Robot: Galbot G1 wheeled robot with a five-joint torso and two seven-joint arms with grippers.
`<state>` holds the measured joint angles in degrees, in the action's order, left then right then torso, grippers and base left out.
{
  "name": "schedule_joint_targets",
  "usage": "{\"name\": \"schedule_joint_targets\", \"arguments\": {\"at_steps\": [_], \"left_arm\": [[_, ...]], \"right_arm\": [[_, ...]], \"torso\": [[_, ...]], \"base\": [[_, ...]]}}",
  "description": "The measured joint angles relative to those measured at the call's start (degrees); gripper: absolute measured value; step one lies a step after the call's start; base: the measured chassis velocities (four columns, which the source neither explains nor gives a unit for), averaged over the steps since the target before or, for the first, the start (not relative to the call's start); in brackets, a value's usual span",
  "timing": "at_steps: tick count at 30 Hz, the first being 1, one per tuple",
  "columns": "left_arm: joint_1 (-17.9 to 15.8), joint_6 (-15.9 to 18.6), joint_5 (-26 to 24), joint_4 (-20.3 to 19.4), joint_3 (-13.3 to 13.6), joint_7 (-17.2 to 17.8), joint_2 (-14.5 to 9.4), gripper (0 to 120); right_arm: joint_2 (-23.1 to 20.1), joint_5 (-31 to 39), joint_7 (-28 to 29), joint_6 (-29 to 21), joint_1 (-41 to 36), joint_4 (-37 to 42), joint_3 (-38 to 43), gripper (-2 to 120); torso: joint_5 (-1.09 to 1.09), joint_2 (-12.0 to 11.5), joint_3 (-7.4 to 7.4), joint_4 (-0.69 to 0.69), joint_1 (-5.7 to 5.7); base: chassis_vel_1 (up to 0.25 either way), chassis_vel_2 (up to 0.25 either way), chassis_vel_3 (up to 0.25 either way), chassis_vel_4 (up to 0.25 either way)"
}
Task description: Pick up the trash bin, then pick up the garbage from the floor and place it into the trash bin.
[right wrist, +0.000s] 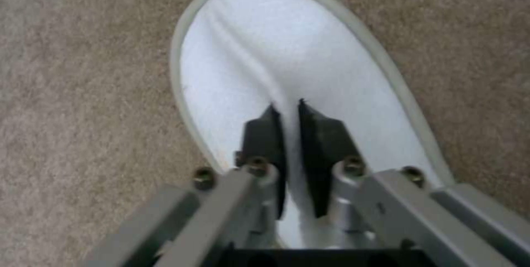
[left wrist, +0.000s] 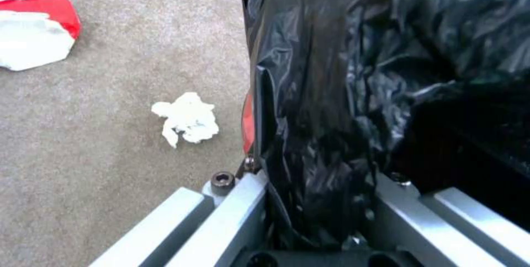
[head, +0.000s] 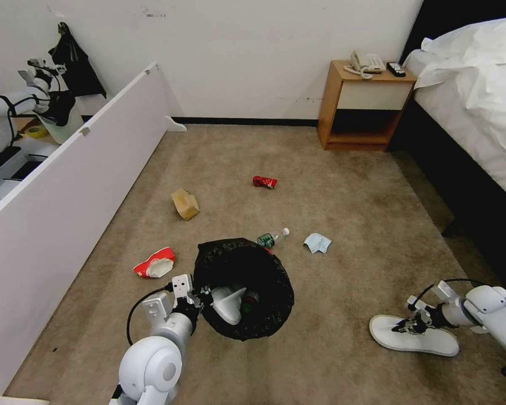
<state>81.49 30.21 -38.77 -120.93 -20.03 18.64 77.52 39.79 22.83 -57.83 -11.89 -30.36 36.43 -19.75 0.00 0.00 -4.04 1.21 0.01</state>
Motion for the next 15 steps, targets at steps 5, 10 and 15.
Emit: {"name": "schedule_joint_targets", "arguments": {"at_steps": [5, 10, 15], "left_arm": [[-0.20, 0.12, -0.25, -0.12, 0.14, 0.05, -0.17, 0], [-0.16, 0.17, -0.28, -0.15, 0.21, 0.07, -0.18, 0], [-0.20, 0.18, -0.28, -0.15, 0.22, 0.07, -0.12, 0]], "right_arm": [[-0.32, 0.11, 0.90, -0.36, -0.21, 0.56, 0.27, 0], [-0.42, 0.19, 2.11, -0.58, -0.46, 0.80, 0.77, 0], [-0.82, 0.37, 2.74, -0.71, -0.71, 1.18, 1.16, 0]], "torso": [[0.00, 0.00, 0.00, 0.00, 0.00], [0.00, 0.00, 0.00, 0.00, 0.00], [0.00, 0.00, 0.00, 0.00, 0.00]], "base": [[0.000, 0.000, 0.000, 0.000], [0.000, 0.000, 0.000, 0.000], [0.000, 0.000, 0.000, 0.000]]}}
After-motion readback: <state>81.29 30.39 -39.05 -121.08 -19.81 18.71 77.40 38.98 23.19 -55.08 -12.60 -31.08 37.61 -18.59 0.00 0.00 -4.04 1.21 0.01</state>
